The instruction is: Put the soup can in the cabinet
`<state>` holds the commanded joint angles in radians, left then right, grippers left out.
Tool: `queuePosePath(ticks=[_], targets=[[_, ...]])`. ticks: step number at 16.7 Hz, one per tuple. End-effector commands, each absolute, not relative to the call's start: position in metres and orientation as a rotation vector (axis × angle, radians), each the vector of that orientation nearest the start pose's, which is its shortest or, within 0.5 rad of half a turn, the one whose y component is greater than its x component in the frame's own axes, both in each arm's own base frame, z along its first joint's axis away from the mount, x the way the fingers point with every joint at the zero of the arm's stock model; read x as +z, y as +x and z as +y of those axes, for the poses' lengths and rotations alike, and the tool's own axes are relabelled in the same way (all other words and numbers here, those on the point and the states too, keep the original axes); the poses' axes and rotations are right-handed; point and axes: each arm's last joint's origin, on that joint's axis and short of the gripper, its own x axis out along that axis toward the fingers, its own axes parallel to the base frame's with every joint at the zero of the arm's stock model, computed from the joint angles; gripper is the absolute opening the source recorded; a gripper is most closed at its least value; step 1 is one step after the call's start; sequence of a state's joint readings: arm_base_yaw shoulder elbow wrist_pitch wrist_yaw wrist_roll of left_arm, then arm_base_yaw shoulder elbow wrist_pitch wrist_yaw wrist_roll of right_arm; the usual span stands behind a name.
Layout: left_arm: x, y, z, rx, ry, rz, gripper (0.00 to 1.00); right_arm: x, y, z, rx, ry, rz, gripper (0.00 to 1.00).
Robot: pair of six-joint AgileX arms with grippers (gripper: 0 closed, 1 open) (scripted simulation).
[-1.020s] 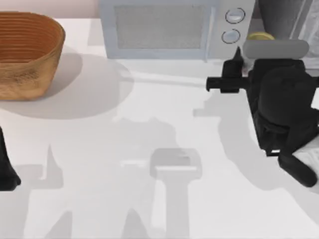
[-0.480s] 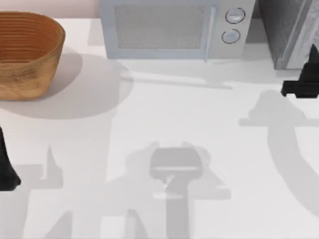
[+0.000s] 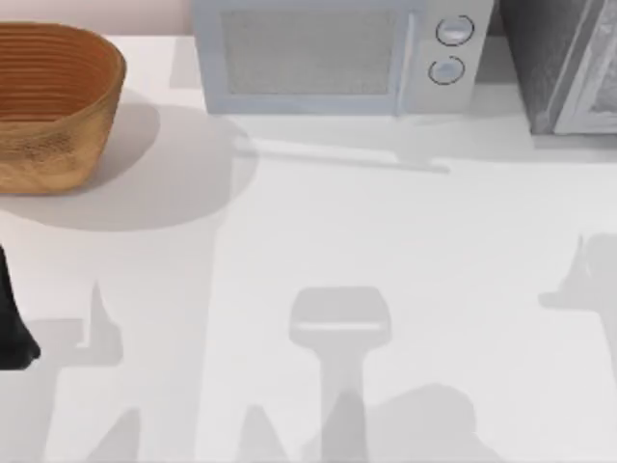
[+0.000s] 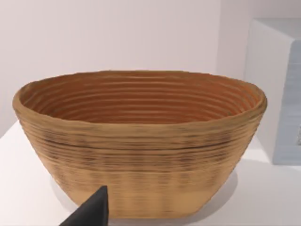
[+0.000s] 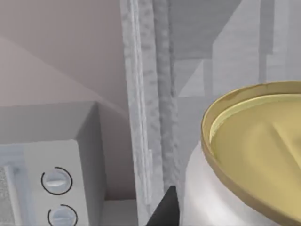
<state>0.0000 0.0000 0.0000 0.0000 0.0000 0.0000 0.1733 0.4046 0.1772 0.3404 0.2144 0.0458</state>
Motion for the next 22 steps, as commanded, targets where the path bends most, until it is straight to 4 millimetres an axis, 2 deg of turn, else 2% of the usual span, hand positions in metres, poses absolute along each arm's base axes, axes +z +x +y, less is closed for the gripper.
queuePosePath(ticks=[3,8,15,18,20,22], targets=[[0.160,0.106,-0.001,0.000,0.000,0.000,1.00,0.196,0.113,0.006,-0.033,0.044,-0.102,0.00],[0.160,0.106,-0.001,0.000,0.000,0.000,1.00,0.163,0.106,-0.001,-0.003,0.004,-0.009,0.00],[0.160,0.106,-0.001,0.000,0.000,0.000,1.00,0.160,0.106,-0.001,0.001,0.002,0.001,0.00],[0.160,0.106,-0.001,0.000,0.000,0.000,1.00,0.176,0.106,0.000,0.007,0.004,0.007,0.00],[0.160,0.106,-0.001,0.000,0.000,0.000,1.00,0.200,0.107,0.001,0.011,0.006,0.014,0.00],[0.160,0.106,-0.001,0.000,0.000,0.000,1.00,0.233,0.110,0.003,0.013,0.006,0.020,0.00]])
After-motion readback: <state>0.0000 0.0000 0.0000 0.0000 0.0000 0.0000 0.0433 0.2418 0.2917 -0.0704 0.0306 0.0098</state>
